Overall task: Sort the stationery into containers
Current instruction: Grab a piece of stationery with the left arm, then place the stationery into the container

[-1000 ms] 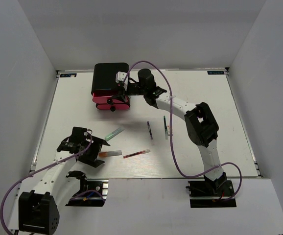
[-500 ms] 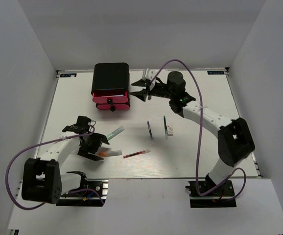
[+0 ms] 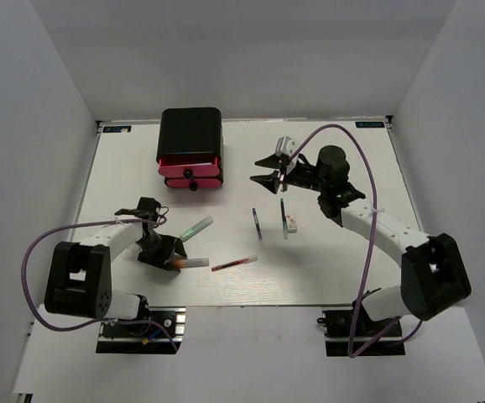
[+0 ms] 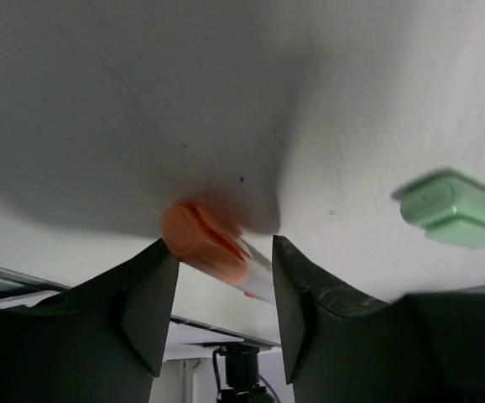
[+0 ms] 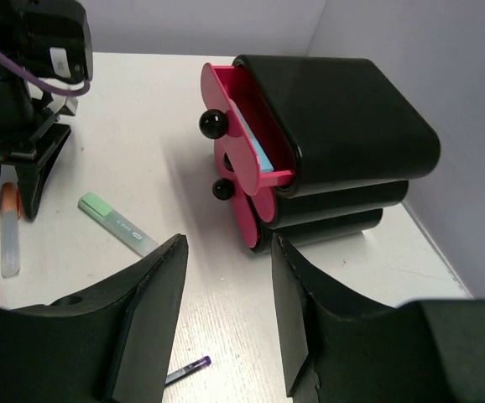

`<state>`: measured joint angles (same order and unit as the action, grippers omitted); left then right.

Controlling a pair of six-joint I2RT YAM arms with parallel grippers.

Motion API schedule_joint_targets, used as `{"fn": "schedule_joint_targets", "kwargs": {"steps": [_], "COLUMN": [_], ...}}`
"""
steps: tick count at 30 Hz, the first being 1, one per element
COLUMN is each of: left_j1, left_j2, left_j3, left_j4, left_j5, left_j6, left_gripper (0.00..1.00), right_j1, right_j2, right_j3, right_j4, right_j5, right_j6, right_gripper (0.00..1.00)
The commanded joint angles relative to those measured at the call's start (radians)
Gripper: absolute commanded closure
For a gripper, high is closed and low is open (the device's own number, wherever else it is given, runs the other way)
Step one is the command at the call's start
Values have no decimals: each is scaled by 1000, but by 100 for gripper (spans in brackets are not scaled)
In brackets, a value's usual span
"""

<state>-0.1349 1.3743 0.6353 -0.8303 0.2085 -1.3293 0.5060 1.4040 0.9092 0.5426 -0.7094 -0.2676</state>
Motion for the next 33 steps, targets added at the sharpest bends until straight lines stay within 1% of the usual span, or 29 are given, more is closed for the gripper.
{"fn": "schedule_joint_targets", "kwargs": {"steps": [1,6,7,9,10,13,15,16,17,19,20,22,23,29,33], "left_j1": [-5,-5,-5,-5,-5,-5,-5,-5,-5,-5,-5,-5,-5,4,4], "left_j2": [23,46,46,46,46,-23,-85,-101,-110,-110,-110,-92,-77,12,92], "left_j3": [-16,-26,-26,-16,-3,72,153,183,249,318,384,441,484,599,708], "left_j4": [28,59,68,68,59,14,-18,-29,-41,-72,-72,-82,-69,91,114], "left_j5": [-8,5,5,14,14,23,23,23,32,32,43,43,43,66,57], "left_j6": [-16,-16,-16,-16,-16,-16,-16,-28,-28,-38,-47,-67,-88,-201,-220], "left_gripper": [44,45,53,64,77,91,94,97,99,99,99,99,99,99,99], "right_j1": [-18,-43,-46,-55,-54,-61,-69,-72,-78,-78,-81,-86,-86,-95,-104], "right_j2": [-68,-108,-121,-137,-138,-166,-183,-188,-194,-195,-197,-203,-204,-220,-235], "right_j3": [-21,-62,-78,-89,-104,-121,-128,-135,-141,-151,-156,-164,-165,-179,-193], "right_j4": [57,54,57,57,54,48,39,40,37,37,37,37,40,33,23], "right_j5": [1,1,2,7,8,14,19,21,21,24,24,25,25,28,31], "right_j6": [37,65,68,74,74,65,61,57,57,57,59,57,59,50,39], "right_gripper": [50,50,50,50,50,50,50,50,50,50,50,50,50,50,50]}}
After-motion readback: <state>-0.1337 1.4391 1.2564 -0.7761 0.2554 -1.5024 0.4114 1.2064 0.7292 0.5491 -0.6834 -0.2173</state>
